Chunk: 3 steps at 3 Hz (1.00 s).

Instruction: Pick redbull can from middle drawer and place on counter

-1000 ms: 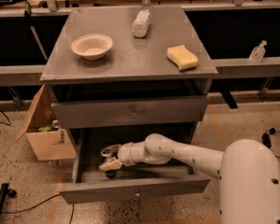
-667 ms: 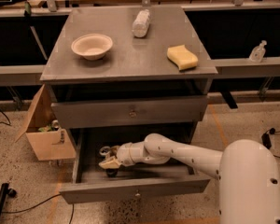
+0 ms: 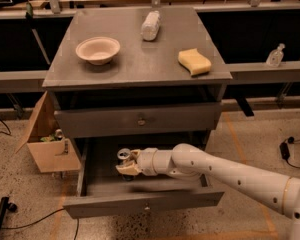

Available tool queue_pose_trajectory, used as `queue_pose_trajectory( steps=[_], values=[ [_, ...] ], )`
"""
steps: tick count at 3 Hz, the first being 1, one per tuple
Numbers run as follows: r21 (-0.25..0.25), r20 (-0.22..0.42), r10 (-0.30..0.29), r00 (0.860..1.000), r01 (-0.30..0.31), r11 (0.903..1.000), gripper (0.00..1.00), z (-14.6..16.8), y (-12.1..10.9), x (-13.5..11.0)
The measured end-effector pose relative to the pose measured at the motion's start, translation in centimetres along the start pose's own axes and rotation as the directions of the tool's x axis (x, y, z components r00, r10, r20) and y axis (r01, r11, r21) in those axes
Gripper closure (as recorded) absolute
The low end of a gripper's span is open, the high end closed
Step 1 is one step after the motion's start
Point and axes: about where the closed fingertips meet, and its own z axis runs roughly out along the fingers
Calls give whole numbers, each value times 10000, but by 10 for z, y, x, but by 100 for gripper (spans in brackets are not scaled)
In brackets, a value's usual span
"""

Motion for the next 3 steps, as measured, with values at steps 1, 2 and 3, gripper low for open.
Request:
queue_pose_trajectory(
  steps=[1, 2, 3],
  values=[
    [1193, 81, -182, 9998, 172, 9927, 100, -73, 12, -41],
    [2142, 390, -470, 9981, 376, 9761, 100, -136, 24, -88],
    [2655, 616, -651, 9960, 465, 9630, 100, -189, 21, -145]
  ],
)
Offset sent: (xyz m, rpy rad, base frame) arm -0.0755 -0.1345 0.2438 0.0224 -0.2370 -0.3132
